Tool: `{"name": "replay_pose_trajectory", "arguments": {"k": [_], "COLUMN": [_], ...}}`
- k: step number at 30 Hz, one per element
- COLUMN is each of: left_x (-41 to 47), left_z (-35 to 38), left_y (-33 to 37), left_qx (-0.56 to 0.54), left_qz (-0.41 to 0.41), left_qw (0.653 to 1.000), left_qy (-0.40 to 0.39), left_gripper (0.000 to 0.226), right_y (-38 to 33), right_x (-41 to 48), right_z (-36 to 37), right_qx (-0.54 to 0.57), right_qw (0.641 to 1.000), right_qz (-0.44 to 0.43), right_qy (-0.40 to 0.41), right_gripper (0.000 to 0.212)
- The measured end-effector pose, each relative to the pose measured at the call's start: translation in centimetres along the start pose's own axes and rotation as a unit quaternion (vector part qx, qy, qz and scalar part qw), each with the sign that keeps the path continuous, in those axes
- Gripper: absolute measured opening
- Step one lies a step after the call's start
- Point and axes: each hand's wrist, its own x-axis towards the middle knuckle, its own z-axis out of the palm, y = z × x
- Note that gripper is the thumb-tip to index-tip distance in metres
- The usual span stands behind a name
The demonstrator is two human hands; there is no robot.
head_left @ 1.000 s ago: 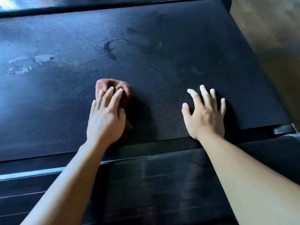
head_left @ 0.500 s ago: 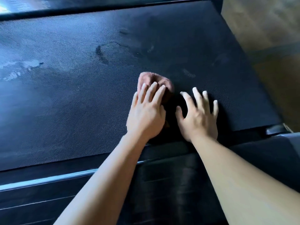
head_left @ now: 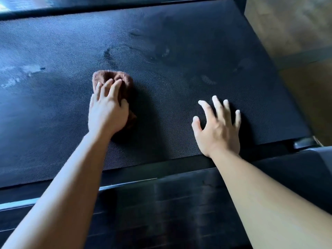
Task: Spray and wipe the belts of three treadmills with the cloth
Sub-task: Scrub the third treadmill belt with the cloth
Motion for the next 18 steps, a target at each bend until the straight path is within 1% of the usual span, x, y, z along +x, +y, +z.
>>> {"name": "replay_pose_trajectory", "arguments": {"k": [3, 5, 8, 10, 14, 18], "left_x": [4.0, 5.4, 4.8, 2.6, -3.7, -7.8], "left_z": [1.2, 2.0, 3.1, 3.6, 3.4, 2.2], "left_y": [3.2, 6.3, 10.5, 11.9, 10.7, 6.7], "left_qx": [-0.003, -0.005, -0.004, -0.010, -0.028, -0.009], "left_qz": [0.003, 0.028, 0.085, 0.111, 0.142, 0.141], "left_qw": [1.000, 0.999, 0.996, 0.993, 0.989, 0.989], "left_qy": [-0.008, -0.022, -0.039, -0.044, -0.031, -0.033], "left_gripper": [0.064, 0.063, 0.063, 0.062, 0.061, 0.061], "right_y": [0.0, 0.0, 0.0, 0.0, 0.0, 0.0], "right_x": [0.0, -0.1, 0.0, 0.1, 0.1, 0.1], "right_z": [0.0, -0.1, -0.1, -0.1, -0.2, -0.1], "right_qx": [0.000, 0.002, 0.001, -0.001, 0.004, 0.013], "right_qw": [1.000, 1.000, 1.000, 1.000, 1.000, 1.000], "right_qz": [0.001, 0.003, 0.006, 0.006, 0.005, 0.004], "right_qy": [0.000, -0.007, -0.011, -0.008, -0.006, -0.002], "right_gripper": [0.052, 0.052, 0.054, 0.056, 0.057, 0.055]}}
